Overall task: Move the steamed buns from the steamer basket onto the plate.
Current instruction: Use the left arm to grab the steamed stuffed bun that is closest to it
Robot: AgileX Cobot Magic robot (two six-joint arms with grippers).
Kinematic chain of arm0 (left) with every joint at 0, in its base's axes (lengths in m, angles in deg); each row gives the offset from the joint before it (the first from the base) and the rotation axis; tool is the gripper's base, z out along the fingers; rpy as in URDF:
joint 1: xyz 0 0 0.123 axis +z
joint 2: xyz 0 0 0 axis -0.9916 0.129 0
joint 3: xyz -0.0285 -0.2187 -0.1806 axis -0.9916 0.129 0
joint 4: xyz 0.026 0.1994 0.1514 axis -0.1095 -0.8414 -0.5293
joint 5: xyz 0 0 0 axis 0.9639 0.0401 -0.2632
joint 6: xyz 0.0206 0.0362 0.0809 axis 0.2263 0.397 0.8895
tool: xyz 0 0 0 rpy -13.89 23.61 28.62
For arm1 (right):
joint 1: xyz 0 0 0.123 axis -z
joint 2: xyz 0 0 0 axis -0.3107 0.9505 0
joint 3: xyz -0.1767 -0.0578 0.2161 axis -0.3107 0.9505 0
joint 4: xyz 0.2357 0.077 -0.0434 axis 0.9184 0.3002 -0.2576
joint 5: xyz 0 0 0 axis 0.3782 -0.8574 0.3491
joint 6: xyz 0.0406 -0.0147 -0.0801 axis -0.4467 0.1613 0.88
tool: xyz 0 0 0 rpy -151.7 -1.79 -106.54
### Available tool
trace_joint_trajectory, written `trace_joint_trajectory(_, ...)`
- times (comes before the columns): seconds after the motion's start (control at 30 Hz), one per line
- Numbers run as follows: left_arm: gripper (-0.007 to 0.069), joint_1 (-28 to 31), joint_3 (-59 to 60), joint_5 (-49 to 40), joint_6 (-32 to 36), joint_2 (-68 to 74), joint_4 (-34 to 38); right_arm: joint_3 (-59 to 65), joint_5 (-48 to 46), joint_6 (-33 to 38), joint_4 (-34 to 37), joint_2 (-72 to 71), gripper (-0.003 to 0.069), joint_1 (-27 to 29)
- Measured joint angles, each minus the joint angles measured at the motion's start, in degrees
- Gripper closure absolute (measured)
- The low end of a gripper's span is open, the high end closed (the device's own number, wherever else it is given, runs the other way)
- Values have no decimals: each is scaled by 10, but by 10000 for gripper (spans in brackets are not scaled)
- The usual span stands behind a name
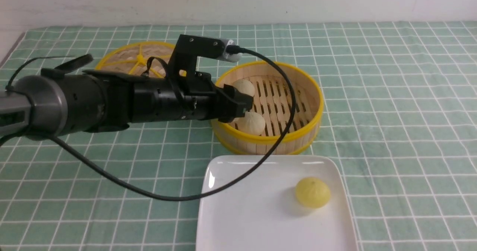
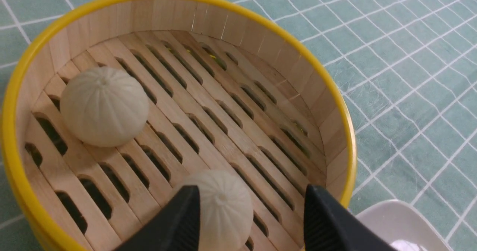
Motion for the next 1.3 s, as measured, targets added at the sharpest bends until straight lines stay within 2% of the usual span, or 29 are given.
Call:
trace_joint_trajectory(0.17, 226, 0, -28, -2, -94, 1, -76, 67, 25, 0, -6, -18, 100, 0)
trace_joint_trajectory(0.23, 226, 0, -44, -8, -170, 1, -135, 78, 29, 0, -6, -18, 100, 0)
trace_joint_trajectory(0.27, 226, 0, -53, -17, -217, 1, -176, 82, 30, 0, -6, -18, 100, 0)
trace_joint_trajectory(0.3, 226, 0, -76, -43, -322, 1, -279, 86, 32, 0, -8, -18, 100, 0)
trace_joint_trajectory(0.33, 226, 0, -81, -46, -344, 1, -289, 86, 32, 0, -8, -18, 100, 0)
trace_joint_trajectory(0.37, 226, 0, -99, -65, -408, 1, -351, 86, 33, 0, -8, -18, 100, 0)
trace_joint_trajectory(0.43, 226, 0, -121, -86, -467, 2, -414, 86, 36, 0, -8, -18, 100, 0)
trace_joint_trajectory(0.5, 226, 0, -184, -142, -592, 8, -555, 86, 42, 0, -8, -18, 100, 0)
trace_joint_trajectory(0.6, 226, 0, -239, -184, -681, 12, -652, 86, 43, 0, -10, -18, 100, 0)
trace_joint_trajectory(0.63, 226, 0, -239, -186, -681, 12, -652, 86, 43, 0, -10, -18, 100, 0)
trace_joint_trajectory(0.73, 228, 0, -290, -209, -735, 12, -711, 86, 43, 0, -12, -19, 100, 0)
trace_joint_trajectory(0.9, 236, 0, -312, -212, -751, 17, -722, 86, 43, 2, -12, -19, 100, 0)
trace_joint_trajectory(1.13, 238, 0, -314, -223, -744, 76, -710, 86, 43, 2, -12, -19, 100, 0)
trace_joint_trajectory(1.3, 238, 0, -314, -224, -696, 132, -660, 86, 43, 2, -12, -19, 100, 0)
